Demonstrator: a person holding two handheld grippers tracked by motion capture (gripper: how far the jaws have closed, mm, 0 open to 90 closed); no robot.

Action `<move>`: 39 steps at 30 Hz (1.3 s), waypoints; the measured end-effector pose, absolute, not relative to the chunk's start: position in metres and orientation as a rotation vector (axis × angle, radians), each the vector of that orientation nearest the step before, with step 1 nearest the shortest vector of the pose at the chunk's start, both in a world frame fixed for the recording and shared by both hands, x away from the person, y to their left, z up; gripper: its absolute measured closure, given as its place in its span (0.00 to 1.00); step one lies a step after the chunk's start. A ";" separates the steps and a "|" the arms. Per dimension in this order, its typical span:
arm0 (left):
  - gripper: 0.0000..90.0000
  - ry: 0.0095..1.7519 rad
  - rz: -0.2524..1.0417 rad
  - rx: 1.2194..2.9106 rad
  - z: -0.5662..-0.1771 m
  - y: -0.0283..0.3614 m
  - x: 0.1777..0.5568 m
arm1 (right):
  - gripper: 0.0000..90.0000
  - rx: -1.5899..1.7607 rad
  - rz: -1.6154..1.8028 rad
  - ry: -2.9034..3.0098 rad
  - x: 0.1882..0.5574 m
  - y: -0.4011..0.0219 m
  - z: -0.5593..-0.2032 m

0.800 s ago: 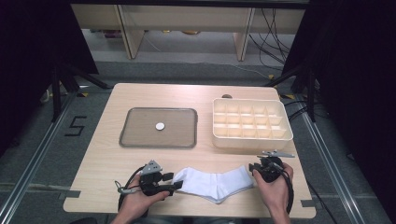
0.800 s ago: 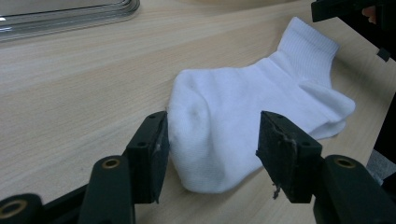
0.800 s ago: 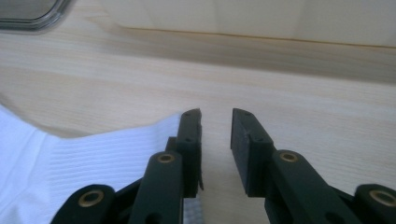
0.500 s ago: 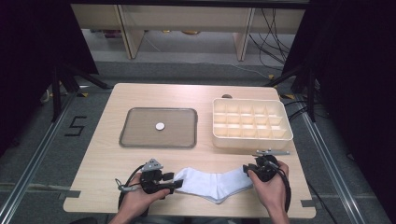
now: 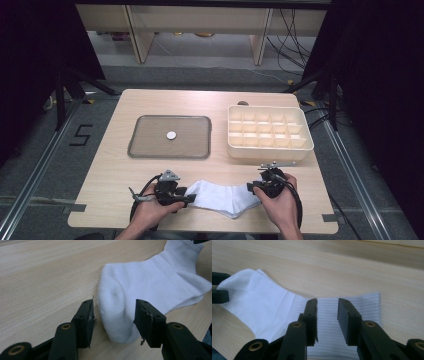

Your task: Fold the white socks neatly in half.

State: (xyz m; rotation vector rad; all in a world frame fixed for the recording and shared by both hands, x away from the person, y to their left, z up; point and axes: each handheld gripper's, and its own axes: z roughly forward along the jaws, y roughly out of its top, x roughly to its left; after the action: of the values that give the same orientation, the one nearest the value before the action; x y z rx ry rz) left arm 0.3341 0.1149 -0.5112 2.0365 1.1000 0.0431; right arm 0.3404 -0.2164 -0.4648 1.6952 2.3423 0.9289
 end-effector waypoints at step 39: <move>0.91 1.061 -0.026 2.014 -0.501 0.115 0.342 | 1.00 1.758 0.938 2.664 0.352 -0.120 -0.498</move>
State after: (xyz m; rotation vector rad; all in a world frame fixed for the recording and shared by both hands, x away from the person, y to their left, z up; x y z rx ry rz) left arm 0.3421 0.1154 -0.5014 2.0137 1.0607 -0.0264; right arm 0.3519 -0.1200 -0.4977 1.7583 2.6641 0.9381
